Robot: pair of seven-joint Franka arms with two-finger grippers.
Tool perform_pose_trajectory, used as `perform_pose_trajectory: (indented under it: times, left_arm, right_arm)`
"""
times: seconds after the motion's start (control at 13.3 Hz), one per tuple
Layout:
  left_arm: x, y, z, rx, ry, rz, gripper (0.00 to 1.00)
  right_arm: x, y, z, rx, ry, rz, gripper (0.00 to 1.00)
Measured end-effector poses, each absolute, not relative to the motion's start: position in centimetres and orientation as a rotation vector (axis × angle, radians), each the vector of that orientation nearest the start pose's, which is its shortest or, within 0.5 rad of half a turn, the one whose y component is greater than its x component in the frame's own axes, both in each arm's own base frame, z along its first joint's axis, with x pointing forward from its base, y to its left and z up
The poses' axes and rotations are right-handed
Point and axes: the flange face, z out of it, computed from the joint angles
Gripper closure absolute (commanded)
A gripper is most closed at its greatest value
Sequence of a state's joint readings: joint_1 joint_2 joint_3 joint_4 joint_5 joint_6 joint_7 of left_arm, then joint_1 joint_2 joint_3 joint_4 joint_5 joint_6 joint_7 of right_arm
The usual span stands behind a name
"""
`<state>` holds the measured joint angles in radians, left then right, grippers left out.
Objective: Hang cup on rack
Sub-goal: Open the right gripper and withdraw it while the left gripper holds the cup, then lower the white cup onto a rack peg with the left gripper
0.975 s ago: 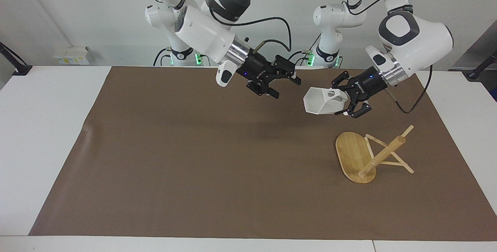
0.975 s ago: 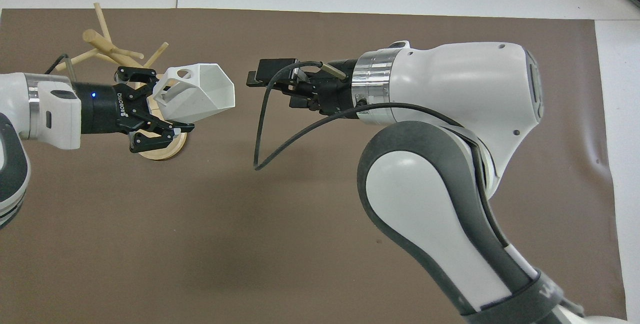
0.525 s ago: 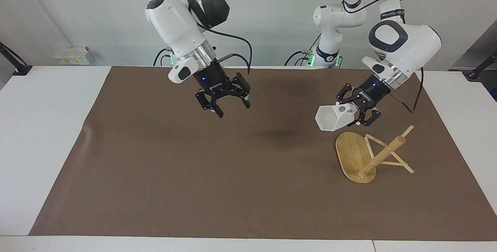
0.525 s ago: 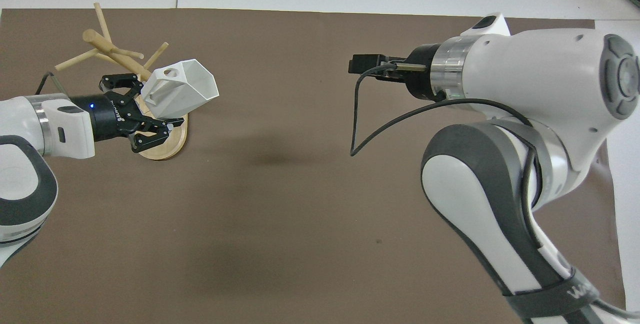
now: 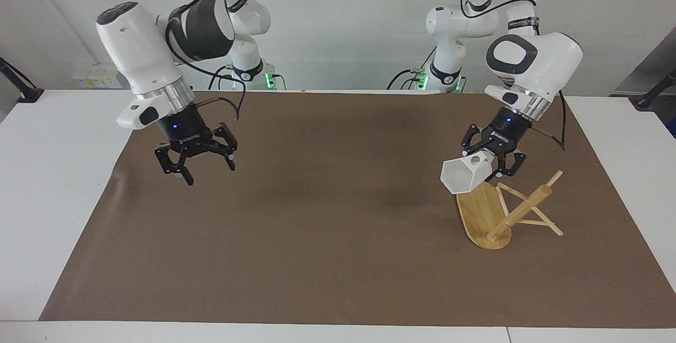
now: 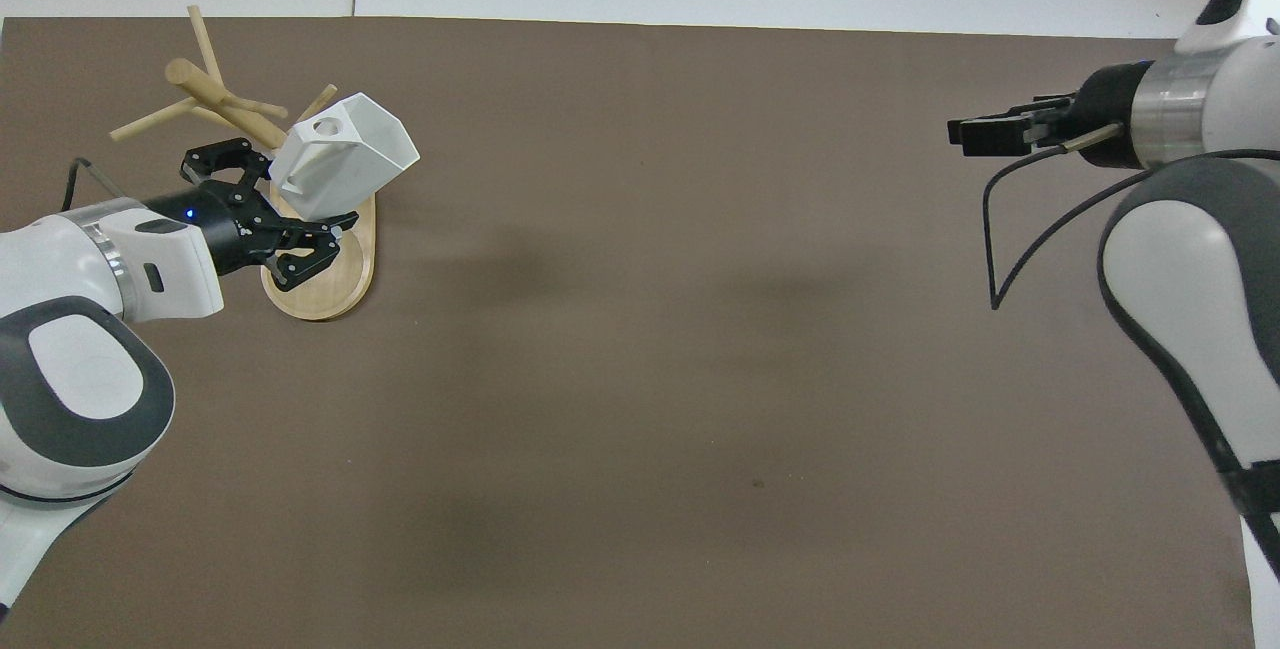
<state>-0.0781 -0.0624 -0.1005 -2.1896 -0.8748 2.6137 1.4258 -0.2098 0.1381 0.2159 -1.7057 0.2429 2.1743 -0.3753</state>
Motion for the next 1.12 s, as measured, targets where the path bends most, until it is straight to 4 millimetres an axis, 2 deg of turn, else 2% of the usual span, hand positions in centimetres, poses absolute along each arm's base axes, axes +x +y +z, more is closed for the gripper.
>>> perform_pose_trajectory:
  times: [0.15, 0.22, 0.3, 0.45, 0.67, 0.97, 1.12]
  left_arm:
    - [54.9, -8.4, 45.8, -2.824, 1.364, -1.183, 1.0]
    - [54.8, -8.3, 45.7, -2.831, 1.343, -1.183, 1.0]
    - [54.8, -8.3, 45.6, -2.838, 1.322, -1.183, 1.0]
    - [54.6, -8.4, 45.2, -2.856, 1.268, -1.182, 1.0]
    - [54.6, -8.9, 44.2, -2.892, 1.201, -1.169, 1.0]
    - [55.0, -8.5, 43.3, -2.918, 1.104, -1.164, 1.0]
    - [55.3, -8.2, 42.7, -2.92, 1.053, -1.164, 1.0]
  right_arm:
    - [62.1, -4.5, 54.0, -2.905, -0.331, -0.429, 0.0]
    - [61.2, -6.2, 54.8, -2.913, -0.297, -0.402, 0.0]
    - [60.5, -7.0, 56.2, -2.921, -0.269, -0.415, 0.0]
    - [59.2, -6.7, 58.7, -2.996, -0.111, -0.404, 0.0]
    - [58.0, -4.7, 59.5, -3.043, 0.191, -0.225, 0.0]
    - [57.2, -3.3, 59.8, -3.039, 0.249, -0.112, 0.0]
    - [56.6, -1.7, 60.4, -3.043, 0.232, -0.089, 0.0]
